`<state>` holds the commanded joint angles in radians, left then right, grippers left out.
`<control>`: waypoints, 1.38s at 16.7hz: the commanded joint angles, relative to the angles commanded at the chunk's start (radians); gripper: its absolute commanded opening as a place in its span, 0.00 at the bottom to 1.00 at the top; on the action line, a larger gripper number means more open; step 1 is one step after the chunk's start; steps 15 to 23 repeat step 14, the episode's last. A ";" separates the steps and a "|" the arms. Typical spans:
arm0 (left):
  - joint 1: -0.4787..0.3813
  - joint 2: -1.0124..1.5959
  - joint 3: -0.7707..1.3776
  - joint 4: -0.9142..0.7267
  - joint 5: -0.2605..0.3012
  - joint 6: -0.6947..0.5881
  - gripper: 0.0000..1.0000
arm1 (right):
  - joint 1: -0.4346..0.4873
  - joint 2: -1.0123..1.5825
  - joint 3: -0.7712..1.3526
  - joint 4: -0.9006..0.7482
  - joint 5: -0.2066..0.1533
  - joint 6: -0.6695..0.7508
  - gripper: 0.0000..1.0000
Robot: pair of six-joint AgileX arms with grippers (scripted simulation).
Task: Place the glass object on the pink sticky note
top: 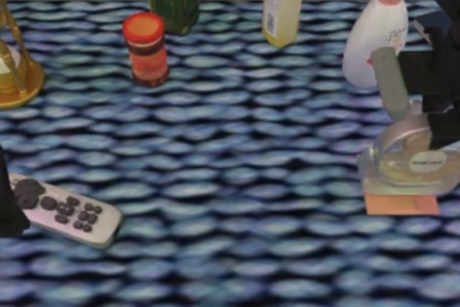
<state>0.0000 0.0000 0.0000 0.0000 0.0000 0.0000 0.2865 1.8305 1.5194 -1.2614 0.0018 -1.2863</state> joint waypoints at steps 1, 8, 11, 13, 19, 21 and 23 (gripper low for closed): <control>0.000 0.000 0.000 0.000 0.000 0.000 1.00 | 0.000 0.000 0.000 0.000 0.000 0.000 0.45; 0.000 0.000 0.000 0.000 0.000 0.000 1.00 | 0.000 0.000 0.000 0.000 0.000 0.000 0.98; 0.000 0.000 0.000 0.000 0.000 0.000 1.00 | 0.000 0.000 0.000 0.000 0.000 0.000 1.00; 0.000 0.000 0.000 0.000 0.000 0.000 1.00 | 0.000 0.000 0.000 0.000 0.000 0.000 1.00; 0.000 0.000 0.000 0.000 0.000 0.000 1.00 | 0.000 0.000 0.000 0.000 0.000 0.000 1.00; 0.000 0.000 0.000 0.000 0.000 0.000 1.00 | 0.000 0.000 0.000 0.000 0.000 0.000 1.00; 0.000 0.000 0.000 0.000 0.000 0.000 1.00 | 0.000 0.000 0.000 0.000 0.000 0.000 1.00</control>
